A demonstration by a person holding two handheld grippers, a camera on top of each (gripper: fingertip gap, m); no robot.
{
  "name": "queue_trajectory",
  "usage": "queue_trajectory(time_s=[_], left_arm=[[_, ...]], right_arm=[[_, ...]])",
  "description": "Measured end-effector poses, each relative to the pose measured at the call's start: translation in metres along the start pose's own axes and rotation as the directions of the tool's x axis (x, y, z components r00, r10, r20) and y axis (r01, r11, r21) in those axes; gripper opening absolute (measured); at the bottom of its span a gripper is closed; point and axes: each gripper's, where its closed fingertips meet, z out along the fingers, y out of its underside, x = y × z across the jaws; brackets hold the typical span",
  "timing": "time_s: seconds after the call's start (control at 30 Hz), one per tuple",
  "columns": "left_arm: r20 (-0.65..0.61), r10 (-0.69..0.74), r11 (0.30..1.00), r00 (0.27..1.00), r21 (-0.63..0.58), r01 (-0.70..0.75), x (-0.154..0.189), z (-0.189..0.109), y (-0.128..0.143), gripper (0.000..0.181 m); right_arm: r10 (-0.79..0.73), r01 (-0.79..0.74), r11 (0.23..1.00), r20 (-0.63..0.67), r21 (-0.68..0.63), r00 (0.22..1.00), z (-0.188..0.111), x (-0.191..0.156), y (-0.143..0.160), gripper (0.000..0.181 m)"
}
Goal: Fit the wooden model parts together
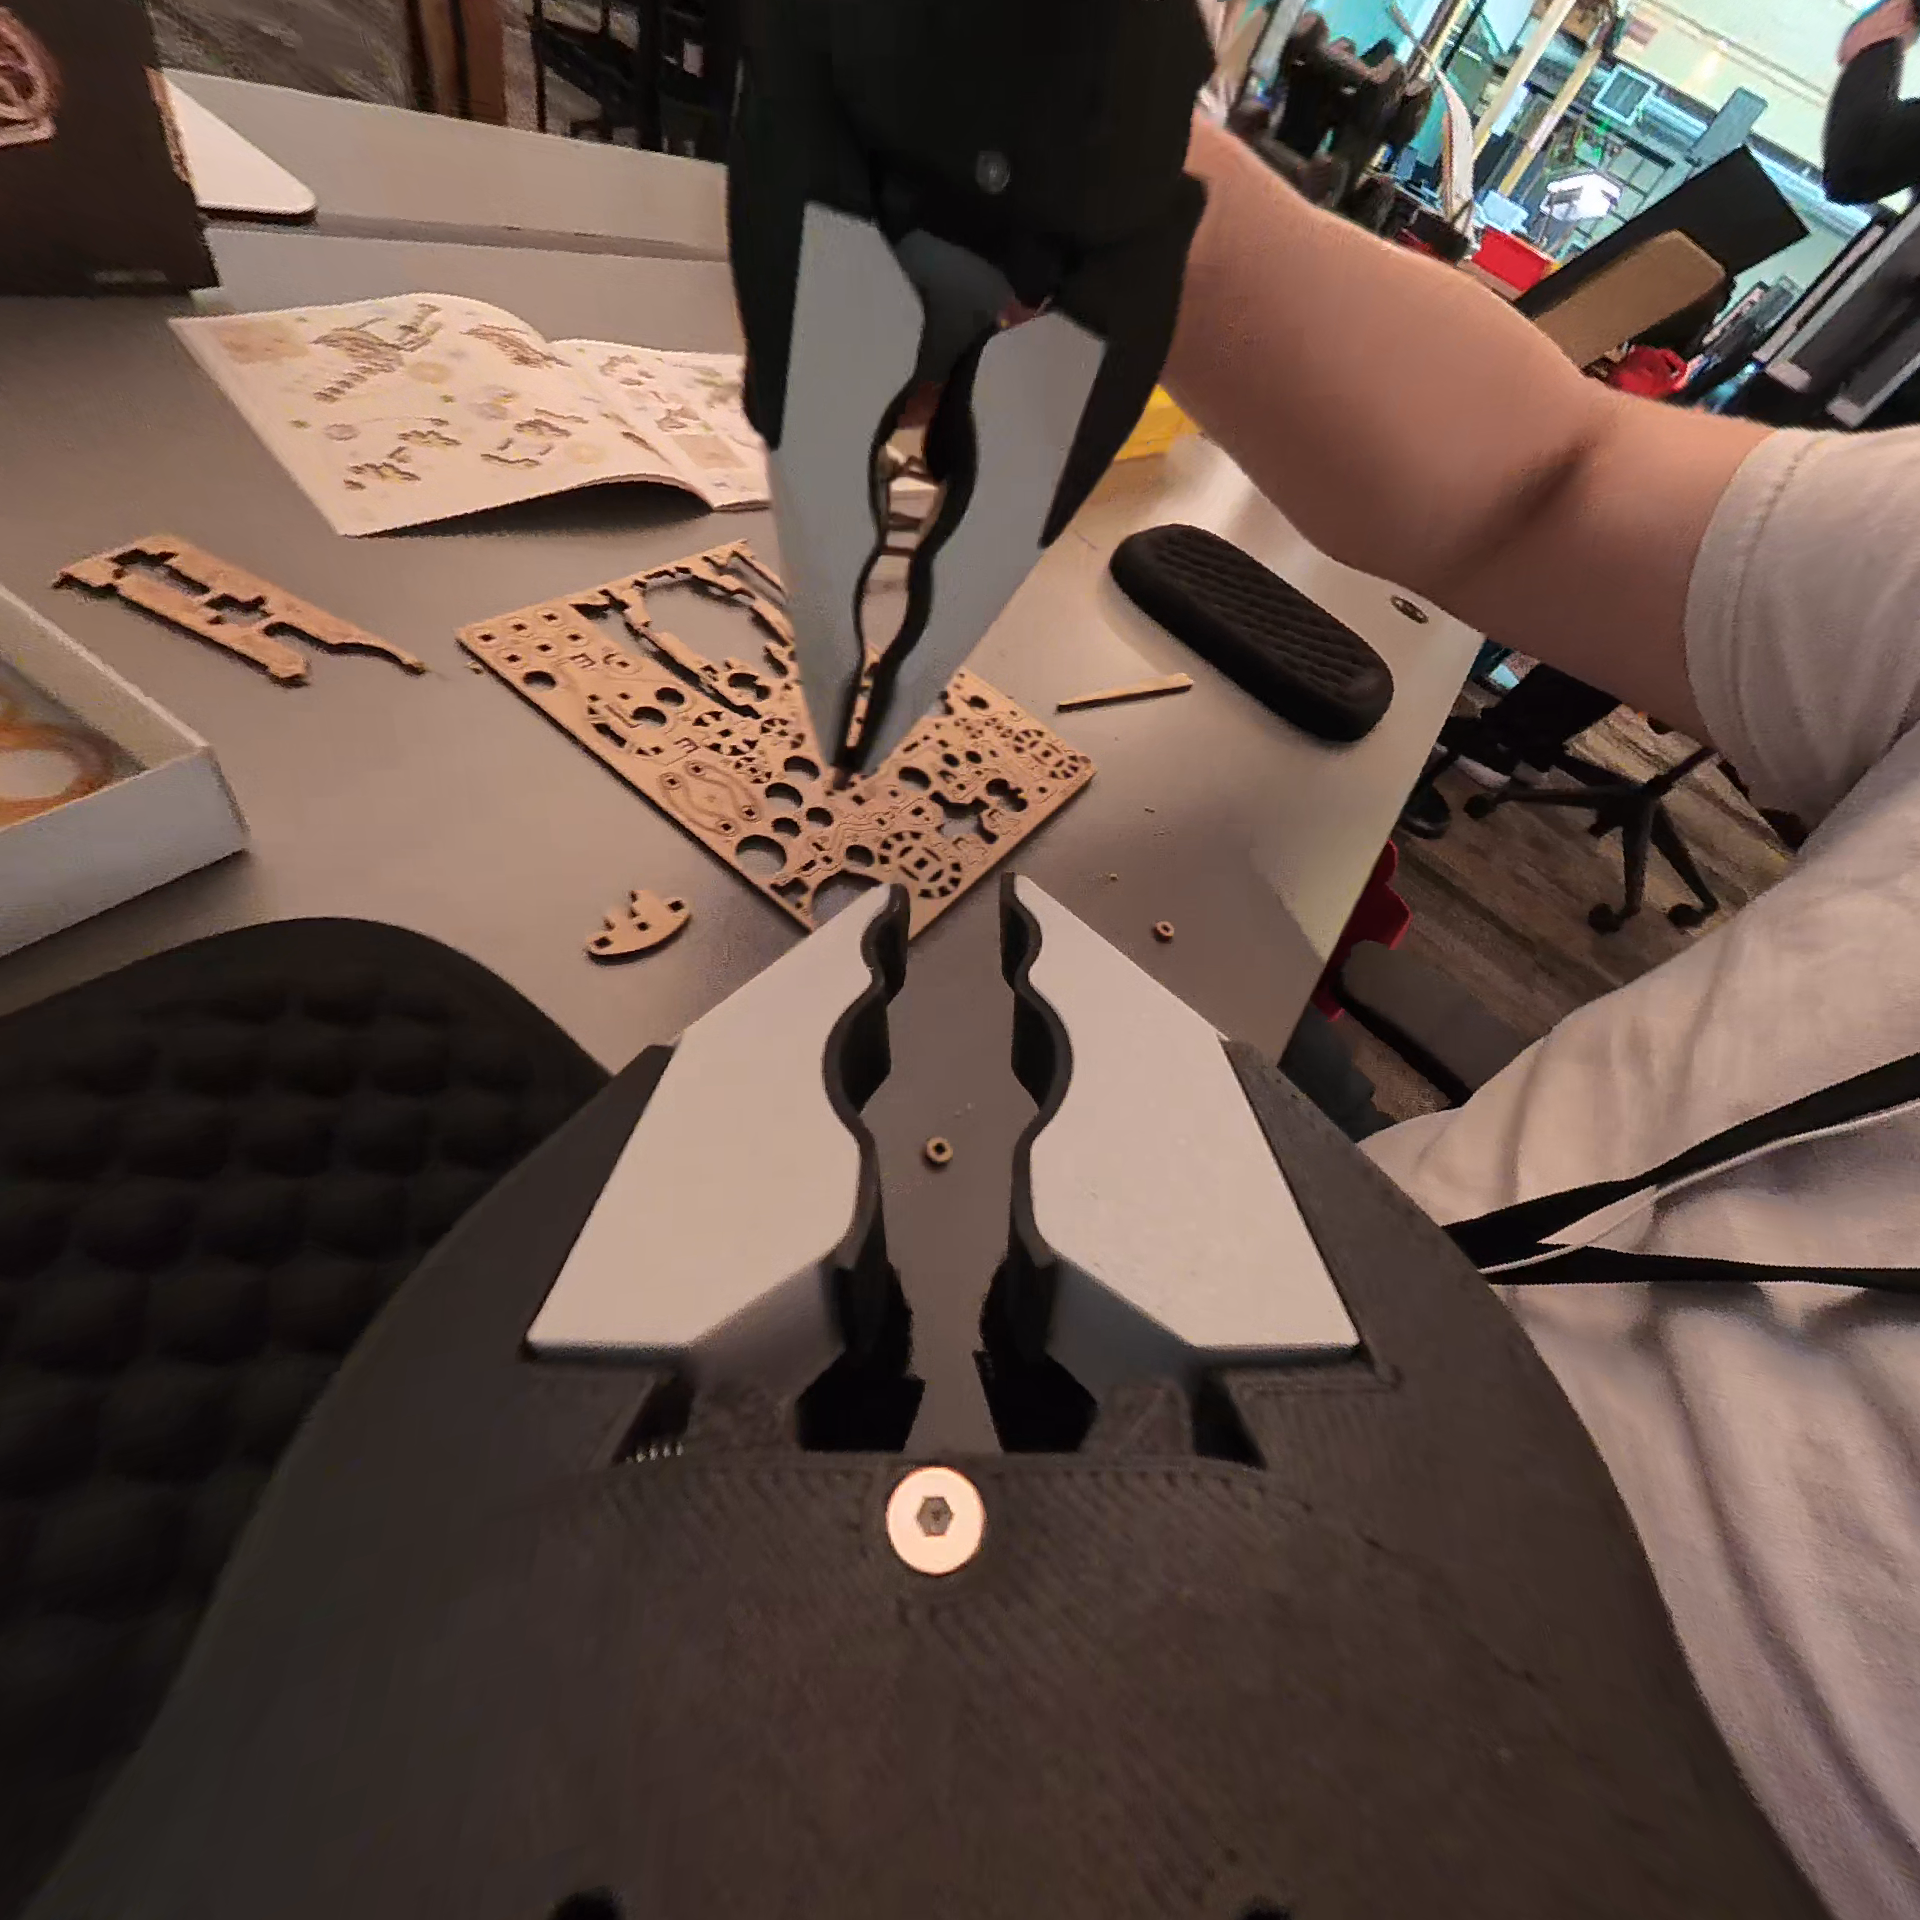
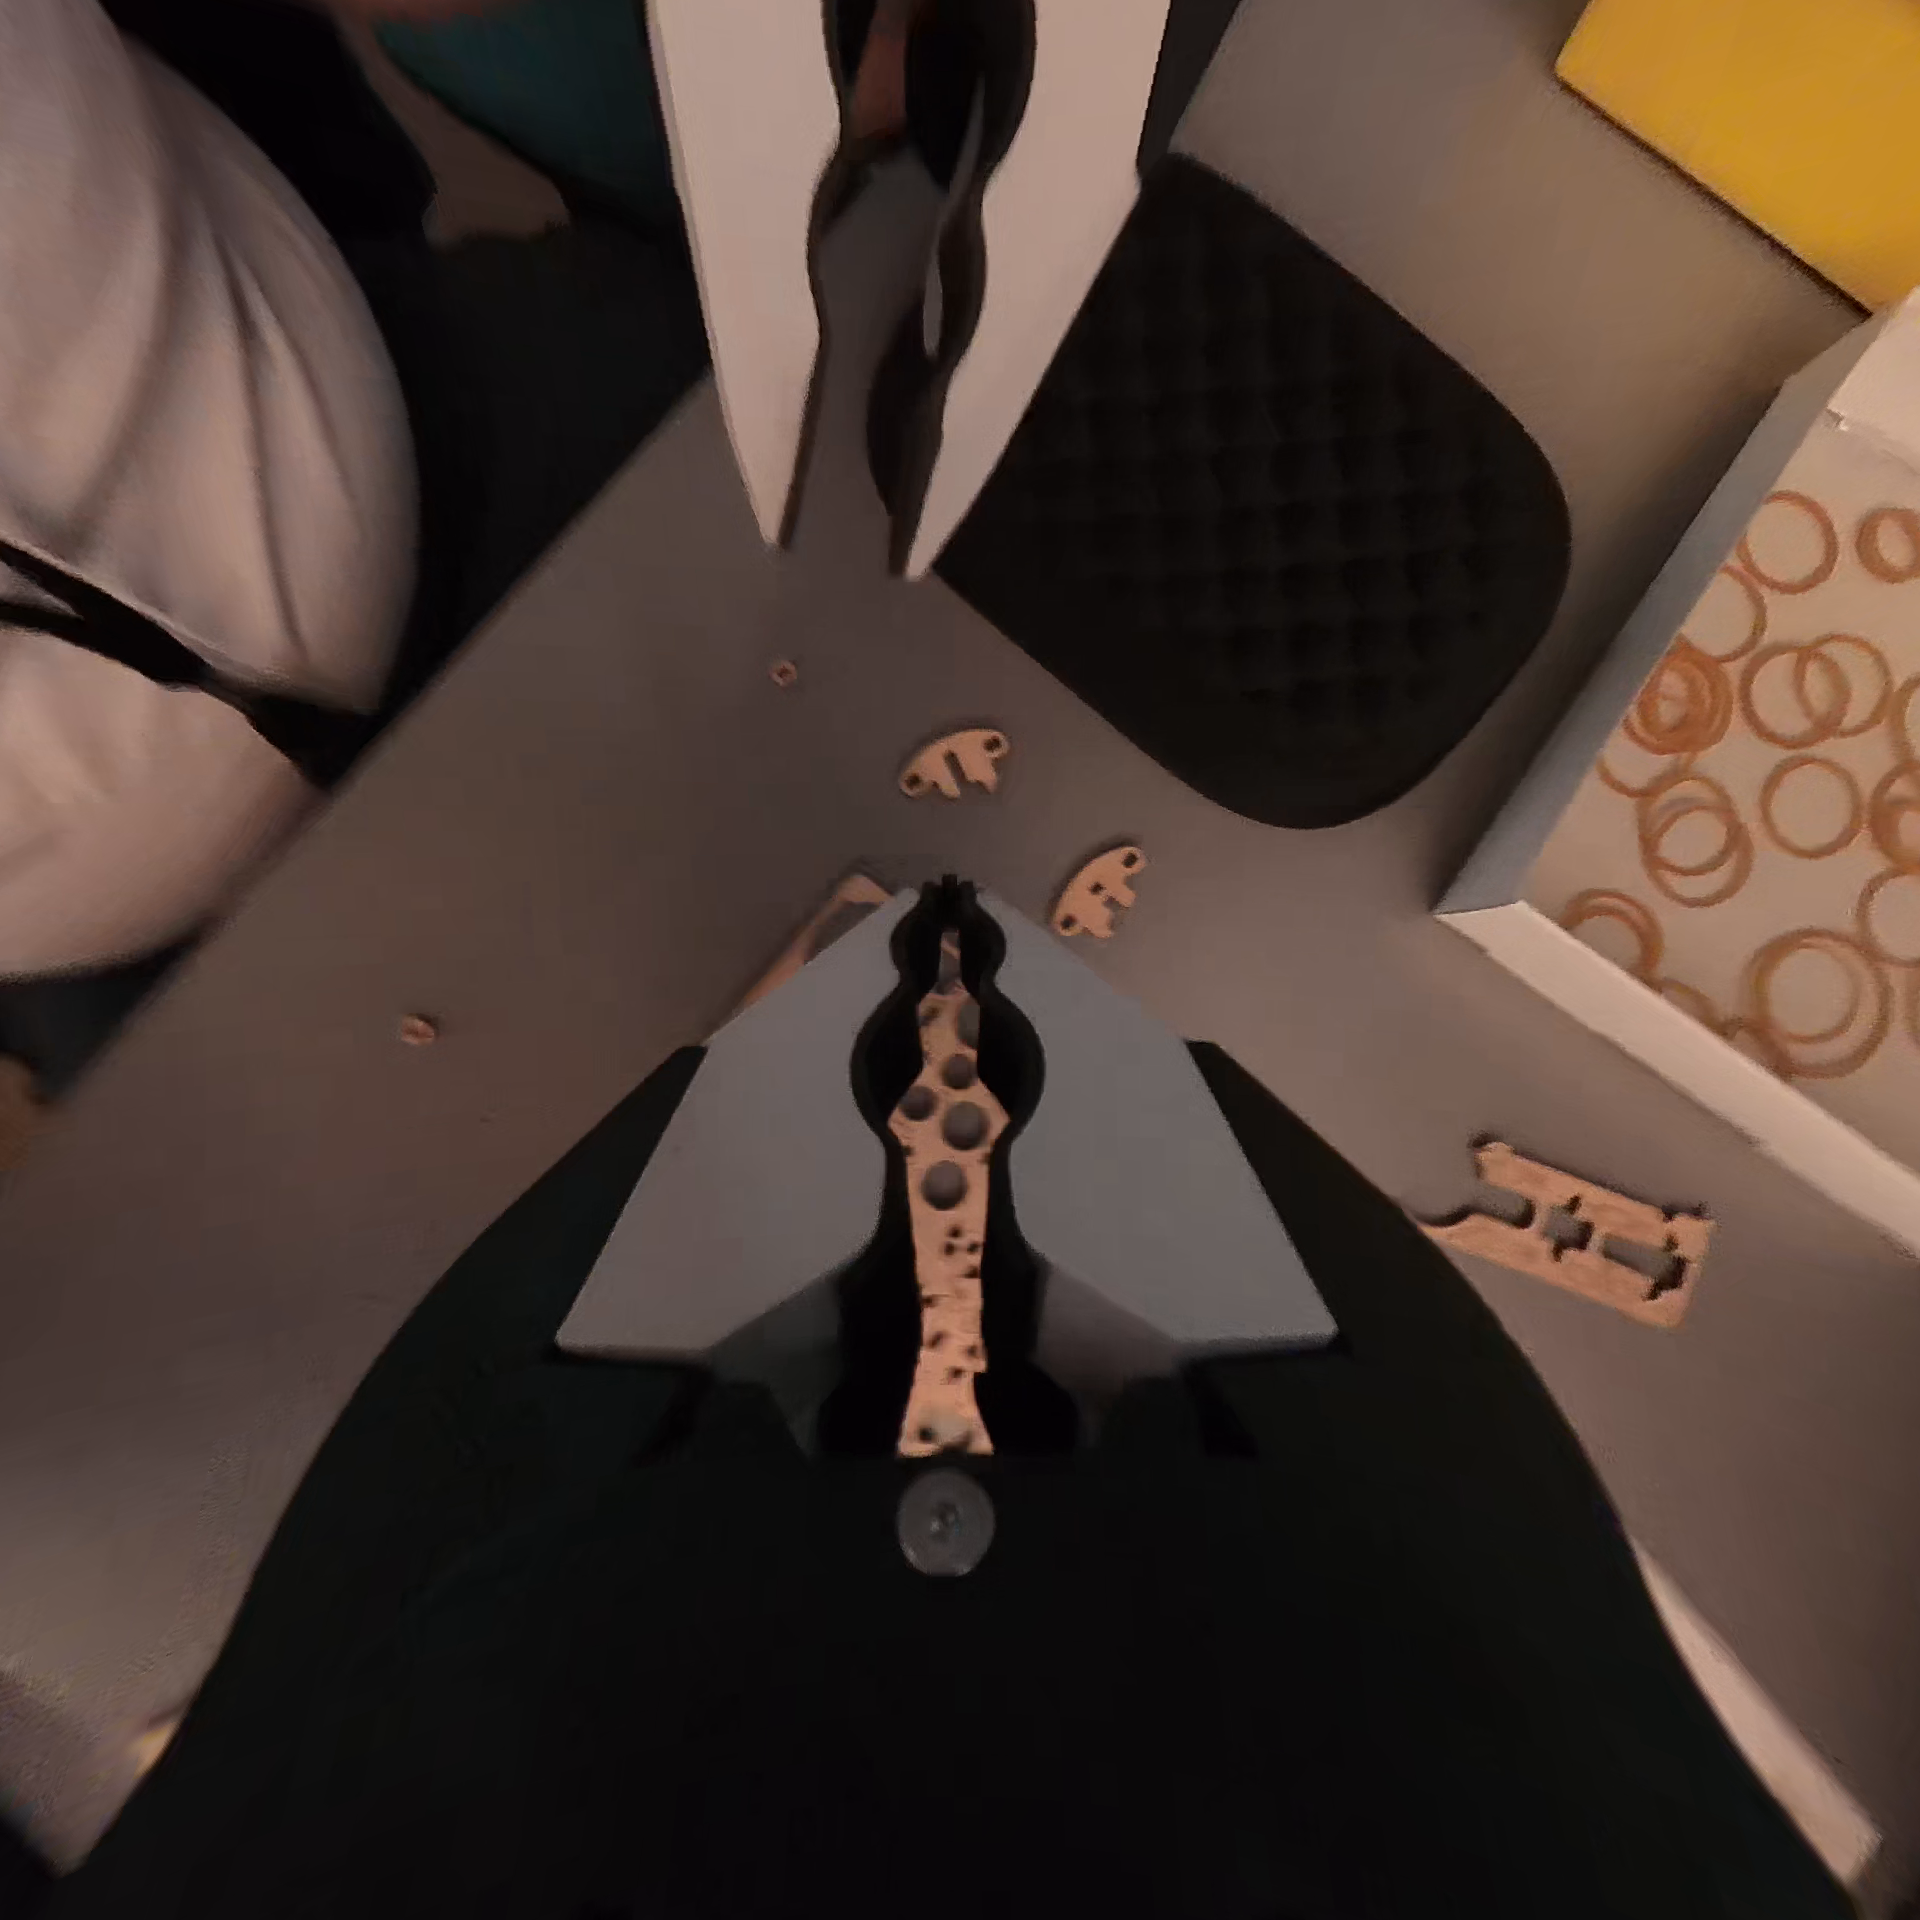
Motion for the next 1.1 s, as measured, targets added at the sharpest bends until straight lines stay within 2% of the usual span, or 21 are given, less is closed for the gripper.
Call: queue_trajectory(time_s=[0.13, 0.27, 0.43, 0.6, 0.87, 0.97, 1.03, 1.1], left_arm=[[0.011, -0.006, 1.000, 1.000, -0.008, 0.006, -0.010, -0.006, 0.003, 0.016], [-0.011, -0.033, 0.999, 0.999, -0.029, 0.033, -0.019, -0.002, 0.011, 0.016], [-0.031, -0.049, 0.998, 0.998, -0.045, 0.047, -0.029, 0.004, 0.011, 0.015], [-0.033, -0.034, 0.998, 0.999, -0.062, 0.032, -0.031, 0.006, 0.012, 0.014], [-0.030, -0.041, 0.999, 0.999, -0.021, 0.041, -0.030, -0.004, 0.009, 0.013], [-0.032, -0.048, 0.999, 0.998, -0.008, 0.048, -0.029, -0.007, 0.008, 0.013], [-0.036, -0.049, 0.999, 0.998, 0.003, 0.049, -0.027, -0.008, 0.007, 0.012], [-0.035, -0.049, 0.999, 0.998, 0.006, 0.049, -0.026, -0.008, 0.007, 0.012]], right_arm=[[-0.164, 0.169, 0.981, 0.057, -0.093, 0.985, 0.019, 0.021, 0.011, 0.001], [-0.221, 0.245, 0.958, 0.160, -0.152, 0.962, 0.029, 0.031, 0.016, 0.001], [-0.243, 0.295, 0.926, 0.225, -0.235, 0.944, 0.039, 0.042, 0.024, 0.001], [-0.188, 0.246, 0.935, 0.231, -0.254, 0.955, 0.046, 0.049, 0.033, 0.001], [-0.131, 0.198, 0.935, 0.233, -0.295, 0.964, 0.045, 0.029, 0.040, 0.001], [-0.142, 0.198, 0.929, 0.195, -0.311, 0.971, 0.043, 0.029, 0.040, 0.001], [-0.152, 0.182, 0.936, 0.120, -0.301, 0.981, 0.037, 0.042, 0.038, 0.000], [-0.106, 0.129, 0.954, 0.095, -0.271, 0.990, 0.036, 0.048, 0.036, 0.000]])
